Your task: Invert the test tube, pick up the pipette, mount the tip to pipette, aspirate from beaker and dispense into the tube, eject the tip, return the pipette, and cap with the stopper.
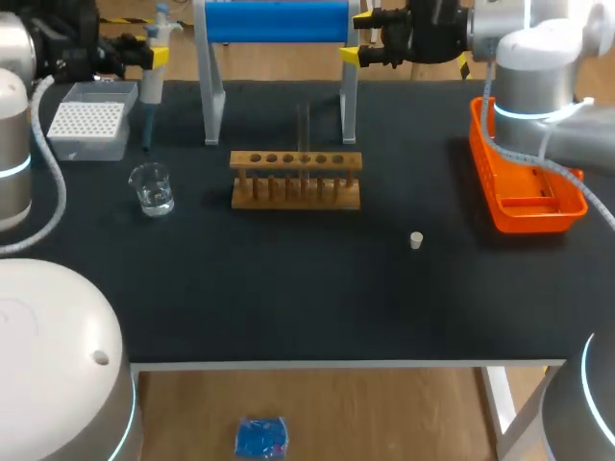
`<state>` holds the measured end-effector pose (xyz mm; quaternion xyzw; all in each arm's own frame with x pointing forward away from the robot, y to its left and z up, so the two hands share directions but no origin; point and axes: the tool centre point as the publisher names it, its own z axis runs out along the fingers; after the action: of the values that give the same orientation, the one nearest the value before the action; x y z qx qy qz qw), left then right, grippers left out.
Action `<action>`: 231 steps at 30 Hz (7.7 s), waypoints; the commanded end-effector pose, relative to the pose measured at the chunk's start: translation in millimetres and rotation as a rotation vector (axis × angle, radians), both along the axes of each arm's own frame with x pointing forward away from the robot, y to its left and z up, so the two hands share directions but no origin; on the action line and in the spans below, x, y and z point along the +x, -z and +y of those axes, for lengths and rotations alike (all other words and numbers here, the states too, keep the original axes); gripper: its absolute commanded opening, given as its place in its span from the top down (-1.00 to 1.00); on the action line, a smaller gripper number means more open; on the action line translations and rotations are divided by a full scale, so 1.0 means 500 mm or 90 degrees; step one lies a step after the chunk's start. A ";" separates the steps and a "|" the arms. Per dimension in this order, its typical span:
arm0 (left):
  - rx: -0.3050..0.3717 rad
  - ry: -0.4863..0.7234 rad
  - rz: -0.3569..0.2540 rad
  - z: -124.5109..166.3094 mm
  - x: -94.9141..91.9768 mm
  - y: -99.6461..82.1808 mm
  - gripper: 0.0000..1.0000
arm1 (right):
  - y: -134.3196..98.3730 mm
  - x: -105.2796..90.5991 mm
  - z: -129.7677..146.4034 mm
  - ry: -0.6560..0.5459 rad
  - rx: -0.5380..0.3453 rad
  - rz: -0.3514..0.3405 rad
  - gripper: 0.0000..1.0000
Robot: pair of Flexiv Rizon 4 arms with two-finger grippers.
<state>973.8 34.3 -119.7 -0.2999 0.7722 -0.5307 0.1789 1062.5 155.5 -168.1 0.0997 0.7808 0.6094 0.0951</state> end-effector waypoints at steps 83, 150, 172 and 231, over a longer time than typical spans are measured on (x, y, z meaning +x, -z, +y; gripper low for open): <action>0.102 -0.320 0.141 -0.151 0.371 0.112 1.00 | -0.002 0.001 -0.002 -0.002 -0.002 0.002 -1.00; 0.071 -0.324 0.176 -0.171 0.345 0.152 -1.00 | -0.002 0.001 -0.002 -0.002 -0.002 0.002 -1.00; -0.012 -0.030 0.058 -0.208 0.161 0.030 -1.00 | -0.002 0.001 -0.002 -0.002 -0.002 0.002 -1.00; 0.035 0.113 -0.022 -0.305 -0.063 0.225 -1.00 | -0.002 0.001 -0.002 -0.002 -0.002 0.002 -1.00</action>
<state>943.0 -117.7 -229.8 -0.2166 0.8103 -0.5235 0.1498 1062.6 155.5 -168.1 0.0998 0.7808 0.6094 0.0951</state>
